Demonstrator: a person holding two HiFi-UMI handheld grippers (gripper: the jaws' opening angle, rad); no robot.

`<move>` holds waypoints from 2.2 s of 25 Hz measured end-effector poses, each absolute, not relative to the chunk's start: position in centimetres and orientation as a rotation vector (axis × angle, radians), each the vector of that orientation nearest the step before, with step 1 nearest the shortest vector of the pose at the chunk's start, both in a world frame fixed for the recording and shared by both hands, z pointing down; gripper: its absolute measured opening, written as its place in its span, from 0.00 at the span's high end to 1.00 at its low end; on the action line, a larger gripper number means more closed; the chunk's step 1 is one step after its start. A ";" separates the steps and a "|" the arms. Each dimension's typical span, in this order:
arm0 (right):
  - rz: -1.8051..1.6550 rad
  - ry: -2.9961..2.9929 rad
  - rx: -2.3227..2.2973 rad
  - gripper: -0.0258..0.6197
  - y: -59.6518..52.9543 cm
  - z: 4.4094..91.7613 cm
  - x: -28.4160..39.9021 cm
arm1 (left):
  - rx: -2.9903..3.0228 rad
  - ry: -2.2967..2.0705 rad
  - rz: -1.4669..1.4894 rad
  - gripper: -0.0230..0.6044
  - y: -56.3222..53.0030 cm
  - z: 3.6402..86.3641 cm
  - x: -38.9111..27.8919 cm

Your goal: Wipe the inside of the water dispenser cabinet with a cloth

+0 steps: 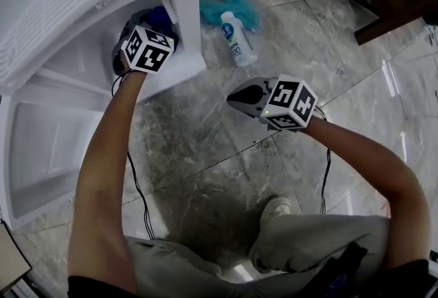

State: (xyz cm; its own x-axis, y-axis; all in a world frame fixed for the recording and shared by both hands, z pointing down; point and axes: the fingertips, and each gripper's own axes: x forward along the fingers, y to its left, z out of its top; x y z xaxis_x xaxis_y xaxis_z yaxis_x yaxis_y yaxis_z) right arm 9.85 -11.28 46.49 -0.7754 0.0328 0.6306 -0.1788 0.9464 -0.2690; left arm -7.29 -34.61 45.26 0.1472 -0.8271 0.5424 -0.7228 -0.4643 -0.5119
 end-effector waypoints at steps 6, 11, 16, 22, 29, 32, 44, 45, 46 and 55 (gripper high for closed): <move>0.402 -2.433 0.068 0.96 -11.1 46.4 8.5 | -2.336 1.402 -1.191 0.78 -32.8 45.6 -6.1; 0.417 -2.444 0.057 0.96 -10.7 45.9 8.3 | -2.340 1.538 -1.243 0.78 -35.2 45.9 -7.2; 0.423 -2.428 0.054 0.96 -10.3 46.1 9.0 | -2.371 1.545 -1.196 0.78 -35.1 45.5 -7.5; 0.409 -2.444 0.052 0.96 -11.0 45.7 8.3 | -2.446 1.471 -1.140 0.78 -33.4 45.7 -6.3; 0.427 -2.450 0.042 0.96 -10.3 45.2 8.6 | -2.485 1.609 -1.143 0.78 -35.6 45.9 -7.5; 0.441 -2.460 0.046 0.96 -10.0 45.0 8.8 | -2.511 1.639 -1.119 0.78 -35.5 45.8 -7.6; 0.412 -2.526 -0.034 0.96 -9.7 42.6 3.5 | -2.622 1.904 -0.447 0.78 -31.8 35.5 -7.0; 0.403 -2.526 -0.050 0.96 -9.5 42.6 3.0 | -2.585 1.924 -0.346 0.78 -31.3 34.3 -7.2; 0.395 -2.527 -0.065 0.96 -9.3 42.4 2.7 | -2.547 1.925 -0.257 0.78 -30.9 33.1 -7.2; 0.438 -2.484 -0.048 0.96 -8.6 43.6 4.3 | -2.313 1.999 0.229 0.78 -31.4 26.5 -7.0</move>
State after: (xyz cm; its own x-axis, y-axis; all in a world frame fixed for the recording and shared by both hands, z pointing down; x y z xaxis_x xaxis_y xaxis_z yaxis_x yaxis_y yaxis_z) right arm 4.28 -8.63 43.58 -0.8141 0.1344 0.5649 -0.0668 0.9447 -0.3210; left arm -7.01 -31.44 26.52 0.1398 -0.9768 -0.1623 -0.9882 -0.1481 0.0402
